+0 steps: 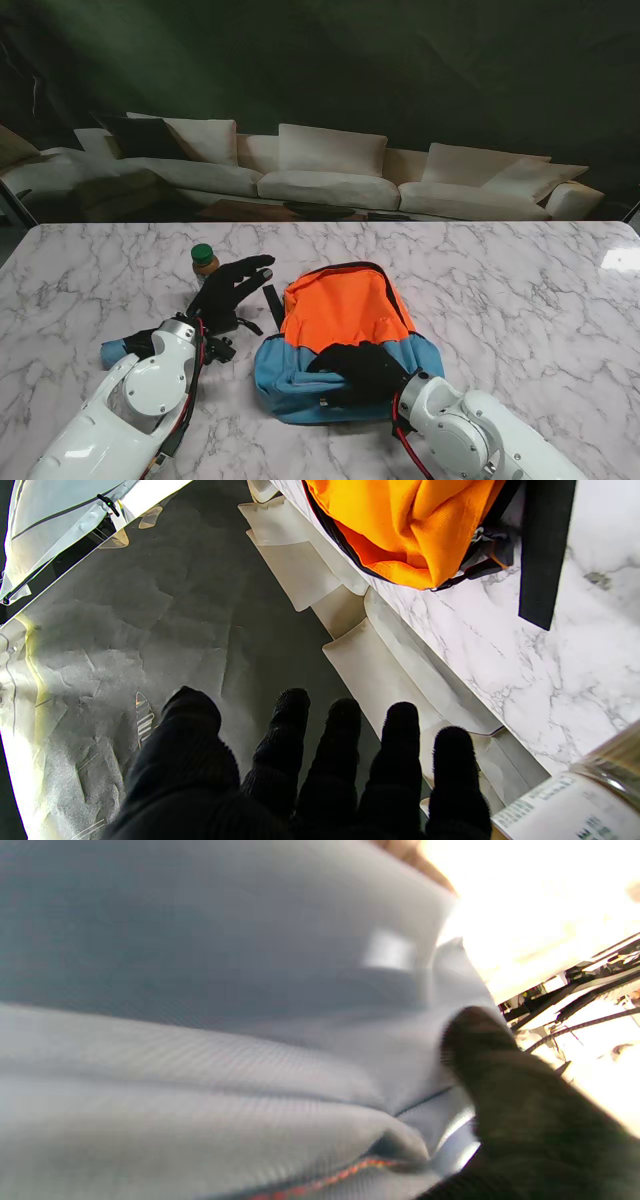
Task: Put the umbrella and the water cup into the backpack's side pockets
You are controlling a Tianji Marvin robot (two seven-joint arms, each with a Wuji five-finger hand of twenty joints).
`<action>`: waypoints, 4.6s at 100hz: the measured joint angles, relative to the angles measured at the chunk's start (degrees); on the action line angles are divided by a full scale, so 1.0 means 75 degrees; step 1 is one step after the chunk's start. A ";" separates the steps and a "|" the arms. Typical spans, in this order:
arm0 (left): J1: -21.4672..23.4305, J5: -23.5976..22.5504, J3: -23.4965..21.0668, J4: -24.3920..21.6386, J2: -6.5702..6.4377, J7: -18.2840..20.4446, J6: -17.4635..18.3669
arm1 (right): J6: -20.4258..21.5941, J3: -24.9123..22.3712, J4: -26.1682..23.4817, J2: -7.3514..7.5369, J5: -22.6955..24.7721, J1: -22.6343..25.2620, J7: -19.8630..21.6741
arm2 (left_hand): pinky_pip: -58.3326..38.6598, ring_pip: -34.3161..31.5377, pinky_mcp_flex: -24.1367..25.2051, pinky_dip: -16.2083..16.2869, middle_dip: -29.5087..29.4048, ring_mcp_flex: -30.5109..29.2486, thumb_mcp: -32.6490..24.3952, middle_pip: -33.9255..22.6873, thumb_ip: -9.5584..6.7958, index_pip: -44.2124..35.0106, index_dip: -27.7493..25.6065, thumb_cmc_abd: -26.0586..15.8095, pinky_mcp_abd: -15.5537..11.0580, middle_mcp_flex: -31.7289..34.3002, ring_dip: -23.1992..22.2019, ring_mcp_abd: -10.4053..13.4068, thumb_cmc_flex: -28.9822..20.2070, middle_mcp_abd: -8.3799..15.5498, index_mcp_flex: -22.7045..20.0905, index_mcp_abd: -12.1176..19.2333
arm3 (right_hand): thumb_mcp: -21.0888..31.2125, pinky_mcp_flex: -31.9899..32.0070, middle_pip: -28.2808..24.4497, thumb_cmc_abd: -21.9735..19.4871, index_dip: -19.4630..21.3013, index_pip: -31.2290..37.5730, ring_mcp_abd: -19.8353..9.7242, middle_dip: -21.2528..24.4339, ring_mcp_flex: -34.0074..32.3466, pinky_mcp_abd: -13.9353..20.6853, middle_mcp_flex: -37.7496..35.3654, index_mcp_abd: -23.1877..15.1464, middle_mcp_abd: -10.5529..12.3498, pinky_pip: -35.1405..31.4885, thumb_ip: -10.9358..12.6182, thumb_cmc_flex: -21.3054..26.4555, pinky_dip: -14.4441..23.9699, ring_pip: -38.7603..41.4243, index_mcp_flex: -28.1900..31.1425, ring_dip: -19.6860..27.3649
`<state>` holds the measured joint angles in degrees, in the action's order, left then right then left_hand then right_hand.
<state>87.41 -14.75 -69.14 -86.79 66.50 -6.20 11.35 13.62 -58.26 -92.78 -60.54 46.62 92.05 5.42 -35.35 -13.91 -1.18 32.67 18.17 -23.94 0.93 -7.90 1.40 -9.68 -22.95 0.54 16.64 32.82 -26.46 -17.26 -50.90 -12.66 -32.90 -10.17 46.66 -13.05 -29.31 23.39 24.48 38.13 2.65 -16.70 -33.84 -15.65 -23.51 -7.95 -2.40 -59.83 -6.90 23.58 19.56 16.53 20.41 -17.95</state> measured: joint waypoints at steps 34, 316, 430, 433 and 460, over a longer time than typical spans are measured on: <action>-0.0016 -0.0014 0.0011 0.0027 0.0003 -0.0025 0.0032 | -0.0443 -0.0939 -0.1387 0.0024 -0.0052 0.1087 0.0012 | 0.0000 0.0000 0.0000 0.0000 0.0000 -0.0004 0.0000 0.0000 0.0000 0.0000 0.0000 -0.0001 0.0000 0.0000 0.0000 0.0000 0.0000 0.0002 0.0000 0.0000 | -0.1584 0.1020 0.0367 -0.0284 -0.0088 -0.1501 0.0619 0.0276 0.1101 -0.0390 0.1165 0.0809 -0.0347 0.1247 0.0124 -0.0901 -0.0085 -0.0519 -0.0969 0.0487; -0.0083 -0.0096 0.0100 0.0120 -0.0013 0.0075 0.0125 | -0.2700 0.4728 0.7331 -0.1867 -0.2435 -0.6589 -0.1418 | 0.0000 -0.0001 0.0000 0.0000 0.0000 -0.0006 0.0000 0.0000 0.0000 0.0000 0.0000 -0.0001 0.0000 0.0000 -0.0001 0.0004 -0.0001 0.0003 0.0000 -0.0002 | -0.2178 -0.0346 -0.2859 0.0730 0.2513 0.0611 -0.0090 -0.2110 -0.0570 -0.0091 -0.0094 0.0635 0.0124 -0.0532 0.0203 0.0508 0.1060 0.2667 -0.0402 -0.1405; -0.0103 -0.0110 0.0162 0.0127 -0.0025 0.0115 0.0148 | -0.2564 0.0871 0.2921 -0.0637 -0.0387 -0.3986 -0.1552 | 0.0000 -0.0001 0.0000 0.0000 0.0000 -0.0007 0.0000 0.0000 0.0000 0.0000 0.0000 -0.0001 0.0000 0.0000 -0.0002 0.0008 -0.0002 0.0004 0.0000 -0.0003 | 0.0890 -0.3209 -0.4578 0.1566 0.2230 0.3432 -0.0198 -0.3784 -0.3127 0.0957 -0.3335 -0.1555 0.0332 -0.4027 -0.1162 0.1887 0.1516 0.6690 0.1940 -0.2743; -0.0103 -0.0112 0.0160 0.0127 -0.0025 0.0111 0.0149 | -0.2544 0.0760 0.2783 -0.0629 -0.0365 -0.3916 -0.1581 | 0.0000 -0.0001 0.0000 0.0000 0.0000 -0.0007 0.0000 0.0000 0.0000 0.0000 0.0000 -0.0002 0.0000 0.0000 -0.0002 0.0008 -0.0002 0.0004 0.0000 -0.0003 | 0.0890 -0.3209 -0.4602 0.1566 0.2236 0.3432 -0.0198 -0.3787 -0.3127 0.0957 -0.3335 -0.1555 0.0332 -0.4029 -0.1162 0.1887 0.1516 0.6709 0.1940 -0.2749; -0.0092 -0.0119 0.0140 0.0117 -0.0024 0.0103 0.0155 | -0.1877 -0.0279 0.1388 -0.0562 -0.0006 -0.3197 -0.1782 | 0.0000 -0.0001 0.0000 0.0000 0.0000 -0.0007 0.0000 0.0000 0.0000 0.0000 0.0000 -0.0001 0.0000 0.0000 -0.0002 0.0008 -0.0002 0.0004 0.0000 -0.0003 | 0.0890 -0.3209 -0.4635 0.1566 0.2404 0.3432 -0.0198 -0.3909 -0.3127 0.0955 -0.3332 -0.1556 0.0327 -0.4111 -0.1162 0.1887 0.1516 0.6925 0.1940 -0.2837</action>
<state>86.72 -15.64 -68.09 -85.92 66.32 -5.43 12.51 -0.46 -60.35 -82.37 -64.75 46.58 68.07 -7.95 -35.35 -13.91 -1.18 32.67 18.17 -23.99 0.93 -7.90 1.40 -9.68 -22.95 0.53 16.64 32.82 -26.48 -17.20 -50.91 -12.63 -32.90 -10.19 53.34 -37.12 -64.07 35.13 42.51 63.87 1.17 -46.02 -57.29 -8.49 -48.50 -19.61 0.05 -90.66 -15.61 37.73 30.93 68.46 34.97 -39.23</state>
